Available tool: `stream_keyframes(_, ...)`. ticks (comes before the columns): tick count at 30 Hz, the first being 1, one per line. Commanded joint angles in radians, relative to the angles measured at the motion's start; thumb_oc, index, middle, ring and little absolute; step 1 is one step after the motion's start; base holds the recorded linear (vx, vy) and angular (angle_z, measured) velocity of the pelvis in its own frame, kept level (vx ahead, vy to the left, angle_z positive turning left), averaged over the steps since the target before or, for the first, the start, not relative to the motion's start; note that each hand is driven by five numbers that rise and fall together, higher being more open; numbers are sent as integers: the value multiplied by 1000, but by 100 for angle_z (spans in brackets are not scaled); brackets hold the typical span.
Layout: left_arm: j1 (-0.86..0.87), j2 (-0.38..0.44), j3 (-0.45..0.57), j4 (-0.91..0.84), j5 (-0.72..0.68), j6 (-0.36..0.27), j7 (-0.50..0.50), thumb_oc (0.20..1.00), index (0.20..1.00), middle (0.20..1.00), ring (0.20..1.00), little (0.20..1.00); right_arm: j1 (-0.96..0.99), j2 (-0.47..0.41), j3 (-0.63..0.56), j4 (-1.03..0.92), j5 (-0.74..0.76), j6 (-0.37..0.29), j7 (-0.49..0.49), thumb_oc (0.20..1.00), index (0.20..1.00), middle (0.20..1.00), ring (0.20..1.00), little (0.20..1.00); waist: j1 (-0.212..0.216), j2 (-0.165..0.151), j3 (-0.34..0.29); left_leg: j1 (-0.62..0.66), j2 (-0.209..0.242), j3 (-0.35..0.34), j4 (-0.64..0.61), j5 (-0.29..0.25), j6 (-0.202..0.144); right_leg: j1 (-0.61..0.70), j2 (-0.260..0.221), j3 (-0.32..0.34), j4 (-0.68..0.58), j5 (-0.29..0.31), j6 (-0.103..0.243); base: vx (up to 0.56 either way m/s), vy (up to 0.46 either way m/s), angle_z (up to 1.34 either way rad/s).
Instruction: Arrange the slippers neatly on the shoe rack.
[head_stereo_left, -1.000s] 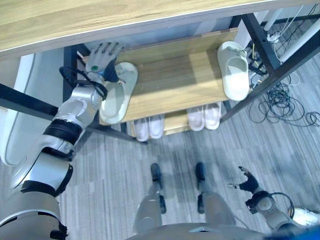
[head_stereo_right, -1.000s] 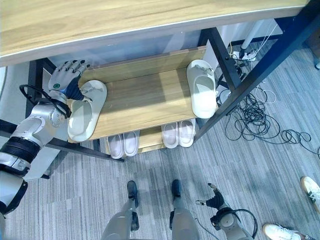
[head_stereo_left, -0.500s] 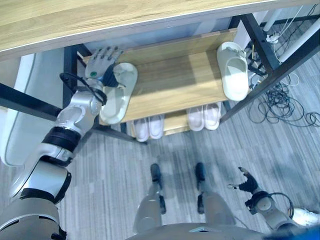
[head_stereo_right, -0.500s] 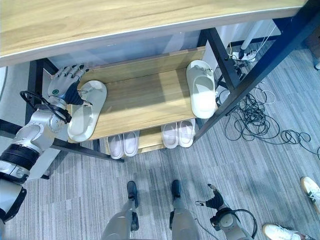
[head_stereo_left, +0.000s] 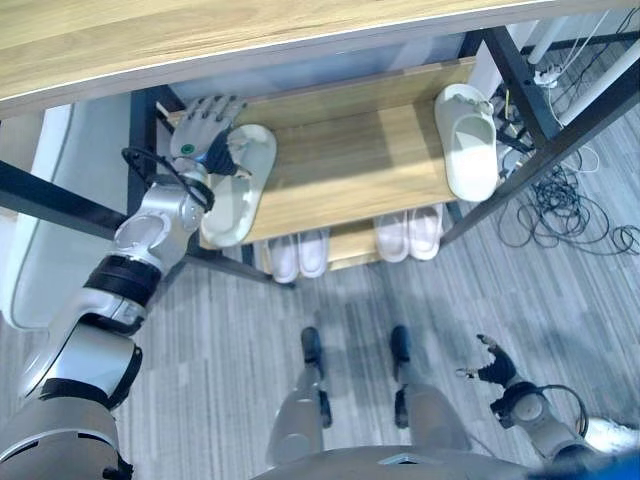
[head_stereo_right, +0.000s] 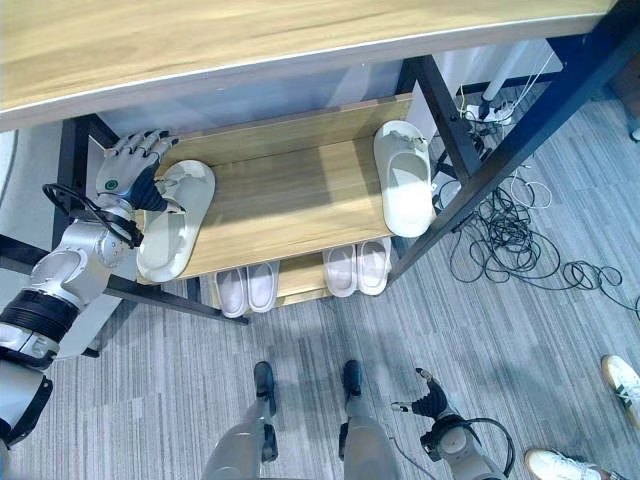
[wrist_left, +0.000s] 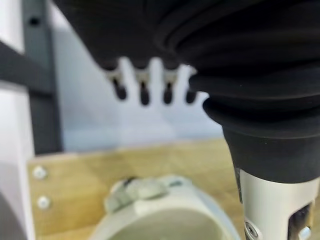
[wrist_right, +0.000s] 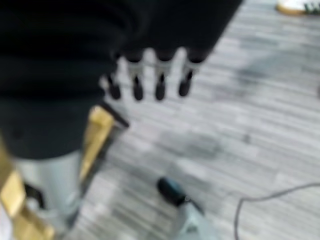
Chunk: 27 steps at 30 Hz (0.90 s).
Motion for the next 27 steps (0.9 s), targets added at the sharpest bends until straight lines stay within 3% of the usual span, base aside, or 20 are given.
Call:
stream_keyframes(1,-53,50,40,72,24,30,48,1000,1000,1000,1000,1000,4,-11,-8,-33,-25,-9,-22,1000,1000,1000,1000,1000,46,20,24,-37,-15,-77,12,-38,-16,-46,-86,-23,83,-95,76,0,0,0)
stream_keyframes(22,-71,-4,52,151,28,85,87,1000,1000,1000,1000,1000,-4,-11,9,-28,-30,-9,-34,1000,1000,1000,1000,1000,42,6,8,-46,-14,-83,12,-41,-16,-41,-79,-29,63,-90,76,5,0,0)
stream_keyframes(23,-70,-15,51,160,24,84,84,871,871,871,871,871,-3,-10,11,-28,-30,-8,-33,1000,1000,1000,1000,1000,42,6,7,-46,-14,-82,12,-42,-16,-41,-79,-29,63,-90,76,0,0,0)
stream_keyframes(24,-64,-29,54,165,19,87,80,369,369,369,369,369,-5,-9,14,-27,-31,-6,-31,1000,1000,1000,1000,1000,40,5,8,-47,-14,-82,12,-42,-16,-42,-78,-27,64,-91,75,0,0,0)
stream_keyframes(25,-66,-42,54,171,15,88,79,200,200,200,200,200,-5,-9,16,-30,-31,-6,-30,1000,1000,1000,1000,1000,39,4,7,-46,-14,-81,12,-41,-16,-43,-78,-27,65,-91,74,0,0,0)
stream_keyframes(27,-69,-69,48,189,9,90,80,200,200,200,200,200,-11,-8,21,-31,-31,-6,-30,1000,1000,1000,1000,1000,36,2,8,-47,-13,-80,12,-41,-16,-46,-78,-25,66,-91,73,0,0,0)
